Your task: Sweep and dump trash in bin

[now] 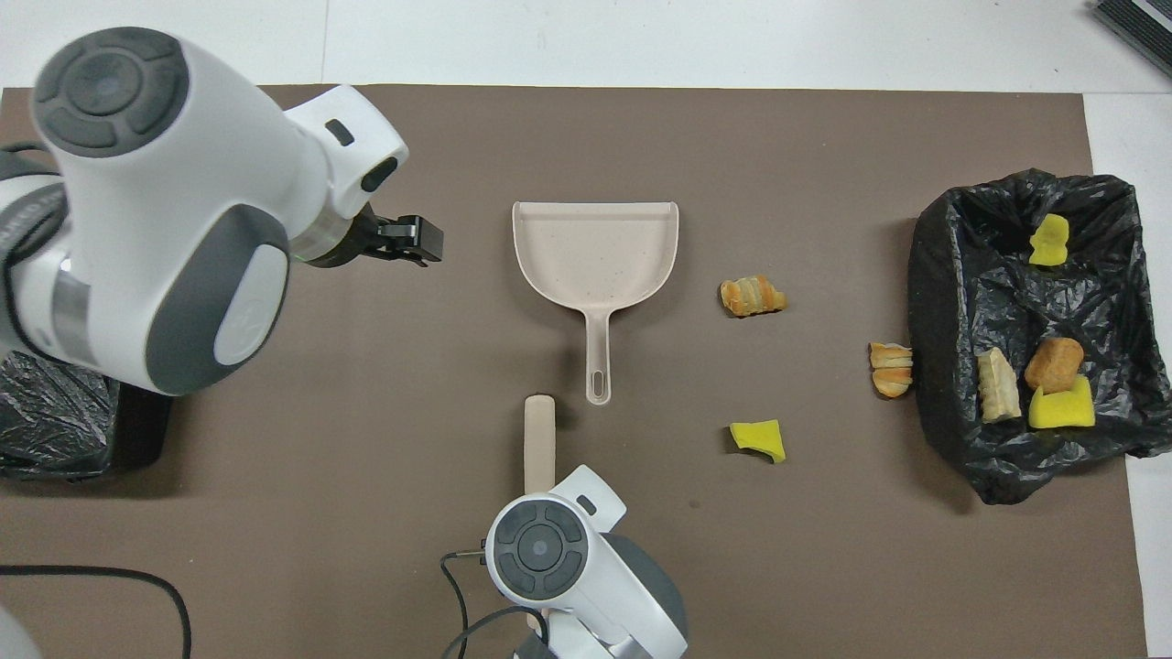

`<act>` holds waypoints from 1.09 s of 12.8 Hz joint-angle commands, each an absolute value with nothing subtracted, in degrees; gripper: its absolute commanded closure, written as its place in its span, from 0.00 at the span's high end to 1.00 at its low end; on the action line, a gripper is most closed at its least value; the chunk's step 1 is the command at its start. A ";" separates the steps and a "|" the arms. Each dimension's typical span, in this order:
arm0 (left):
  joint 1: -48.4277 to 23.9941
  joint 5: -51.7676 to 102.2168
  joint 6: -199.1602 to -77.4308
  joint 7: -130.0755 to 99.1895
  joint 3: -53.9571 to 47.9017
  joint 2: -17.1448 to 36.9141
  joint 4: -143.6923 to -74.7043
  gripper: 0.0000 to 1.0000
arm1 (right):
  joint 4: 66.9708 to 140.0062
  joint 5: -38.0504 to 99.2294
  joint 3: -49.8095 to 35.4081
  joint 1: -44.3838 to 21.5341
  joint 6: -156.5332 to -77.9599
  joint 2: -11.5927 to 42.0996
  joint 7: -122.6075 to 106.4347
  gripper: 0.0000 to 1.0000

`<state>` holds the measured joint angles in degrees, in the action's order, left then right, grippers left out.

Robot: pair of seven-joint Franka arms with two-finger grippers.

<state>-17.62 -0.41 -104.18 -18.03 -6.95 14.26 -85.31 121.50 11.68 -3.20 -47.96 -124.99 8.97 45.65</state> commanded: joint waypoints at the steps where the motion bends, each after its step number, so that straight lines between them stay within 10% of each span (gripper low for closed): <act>1: -24.59 -4.99 -108.97 -30.36 -6.15 21.08 -81.92 1.00 | 122.26 13.36 -3.25 -48.25 -123.76 7.65 45.35 0.00; 14: -34.34 -0.09 -117.51 -32.08 -6.24 26.52 -89.04 1.00 | 124.63 4.60 -2.73 -33.05 -94.86 -5.71 49.22 0.00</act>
